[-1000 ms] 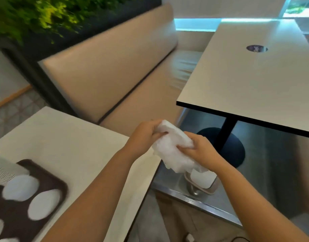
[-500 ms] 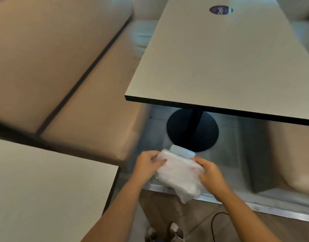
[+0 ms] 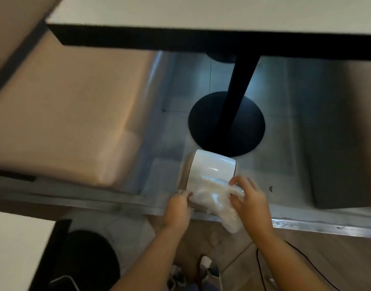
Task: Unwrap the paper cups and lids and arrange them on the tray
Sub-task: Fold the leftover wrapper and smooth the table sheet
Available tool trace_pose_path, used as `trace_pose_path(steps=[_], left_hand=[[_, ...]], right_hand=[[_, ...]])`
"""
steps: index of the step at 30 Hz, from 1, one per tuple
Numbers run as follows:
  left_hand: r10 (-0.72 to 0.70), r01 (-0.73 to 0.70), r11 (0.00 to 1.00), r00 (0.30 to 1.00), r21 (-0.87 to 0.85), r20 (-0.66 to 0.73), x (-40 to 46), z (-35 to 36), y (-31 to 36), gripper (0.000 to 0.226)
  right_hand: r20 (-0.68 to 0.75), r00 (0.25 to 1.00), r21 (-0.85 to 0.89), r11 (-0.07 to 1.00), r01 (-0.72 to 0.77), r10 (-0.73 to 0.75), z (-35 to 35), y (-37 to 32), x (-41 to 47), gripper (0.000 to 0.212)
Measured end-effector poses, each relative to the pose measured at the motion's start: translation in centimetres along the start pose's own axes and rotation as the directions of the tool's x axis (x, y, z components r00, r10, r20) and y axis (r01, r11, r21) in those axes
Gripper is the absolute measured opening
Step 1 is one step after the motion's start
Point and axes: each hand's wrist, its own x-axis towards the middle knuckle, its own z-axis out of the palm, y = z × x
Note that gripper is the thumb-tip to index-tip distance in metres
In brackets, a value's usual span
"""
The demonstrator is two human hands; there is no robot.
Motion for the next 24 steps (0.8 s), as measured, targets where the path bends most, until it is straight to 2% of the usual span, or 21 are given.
trace_pose_path(steps=[3,8,11,13,15,18,20,22,24], left_hand=[[0.128,-0.144,0.971,0.987,0.193,0.096,1.2,3.7,-1.7,0.044],[0.193,-0.228,0.908,0.972,0.352,0.133,1.7,7.5,-3.9,0.048],[0.233,-0.248,0.912,0.969,0.326,0.084,1.6,8.3,-4.8,0.052],[0.262,-0.28,0.906,0.96,0.317,0.099,1.3,8.5,-4.9,0.058],[0.283,-0.276,0.91,0.959,0.31,0.021,1.6,8.4,-5.2,0.059],[0.266,-0.258,0.941,0.964,0.22,-0.003,1.7,8.4,-5.3,0.059],[0.257,-0.255,0.948,0.966,0.191,0.017,1.7,8.2,-5.5,0.055],[0.289,-0.293,0.928,0.956,0.23,0.051,1.4,8.7,-6.2,0.047],[0.24,-0.248,0.94,0.969,0.236,0.066,1.3,8.5,-6.1,0.057]], right_hand=[[0.024,0.998,-0.076,0.995,0.067,-0.066,1.5,1.2,0.9,0.026],[0.099,0.984,-0.176,0.97,0.167,-0.151,4.6,2.5,2.4,0.031],[0.113,0.976,-0.209,0.956,0.207,-0.187,7.0,2.8,3.2,0.037],[0.121,0.964,-0.242,0.935,0.259,-0.235,8.6,3.1,3.6,0.043],[0.141,0.952,-0.279,0.912,0.302,-0.272,10.1,3.4,4.3,0.052],[0.194,0.929,-0.268,0.894,0.358,-0.314,11.8,4.1,4.9,0.048],[0.252,0.928,-0.284,0.896,0.342,-0.275,12.8,4.6,5.1,0.044],[0.363,0.921,-0.35,0.895,0.276,-0.142,13.9,5.2,5.6,0.038],[0.504,0.862,-0.446,0.869,0.215,0.045,14.4,5.6,6.0,0.033]])
